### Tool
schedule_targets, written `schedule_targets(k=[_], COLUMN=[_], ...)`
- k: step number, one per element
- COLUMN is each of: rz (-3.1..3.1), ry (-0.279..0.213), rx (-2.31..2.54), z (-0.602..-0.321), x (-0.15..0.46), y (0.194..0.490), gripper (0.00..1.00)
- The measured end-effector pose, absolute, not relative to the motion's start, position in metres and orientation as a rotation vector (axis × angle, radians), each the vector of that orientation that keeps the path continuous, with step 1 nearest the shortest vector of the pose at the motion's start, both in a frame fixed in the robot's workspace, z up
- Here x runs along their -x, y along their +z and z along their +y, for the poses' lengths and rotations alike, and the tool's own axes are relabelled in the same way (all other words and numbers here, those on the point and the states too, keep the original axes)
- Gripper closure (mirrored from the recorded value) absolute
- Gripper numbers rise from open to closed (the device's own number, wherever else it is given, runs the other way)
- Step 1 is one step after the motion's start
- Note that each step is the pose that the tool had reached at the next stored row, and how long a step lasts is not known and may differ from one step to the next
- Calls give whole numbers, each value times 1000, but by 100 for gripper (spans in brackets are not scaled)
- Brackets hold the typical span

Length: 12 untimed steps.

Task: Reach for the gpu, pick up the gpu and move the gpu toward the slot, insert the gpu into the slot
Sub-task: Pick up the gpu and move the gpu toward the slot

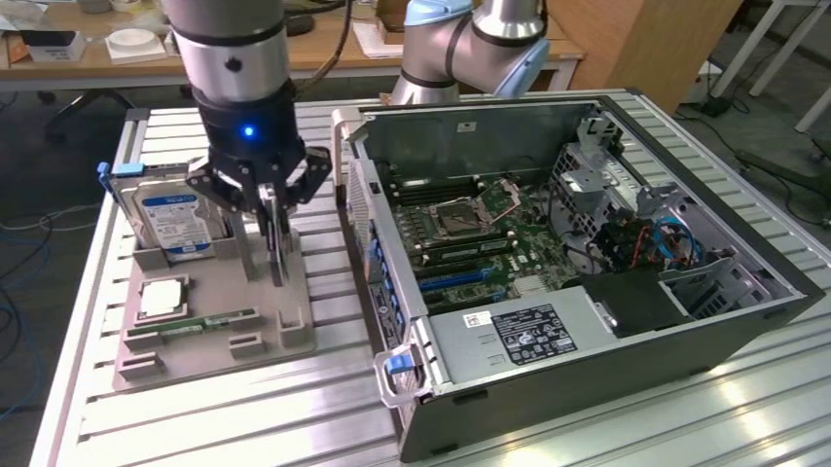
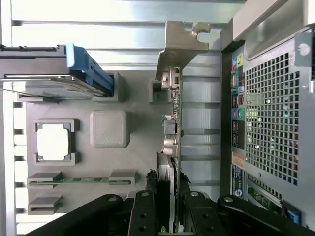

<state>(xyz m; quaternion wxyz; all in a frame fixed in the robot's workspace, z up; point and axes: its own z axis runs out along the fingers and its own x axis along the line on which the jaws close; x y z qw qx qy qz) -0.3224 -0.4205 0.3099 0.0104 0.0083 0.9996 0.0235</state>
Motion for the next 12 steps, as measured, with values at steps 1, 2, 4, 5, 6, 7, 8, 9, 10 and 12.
schedule_targets(k=[1, 2, 4, 5, 6, 7, 8, 9, 10, 12], rz=[3120, 3120, 3120, 3120, 3120, 3120, 3120, 3120, 3120, 3120], ry=[73, 73, 73, 73, 73, 73, 73, 73, 73, 73], rx=[-26, -26, -26, -26, -26, -26, -26, -26, -26, -26], z=[-421, -421, -421, -421, -421, -421, -421, -421, -421, -421], x=[322, 322, 322, 322, 322, 322, 322, 322, 322, 322], y=[314, 319, 328, 332, 337, 342, 346, 351, 355, 364], gripper=[73, 73, 73, 73, 73, 73, 73, 73, 73, 73])
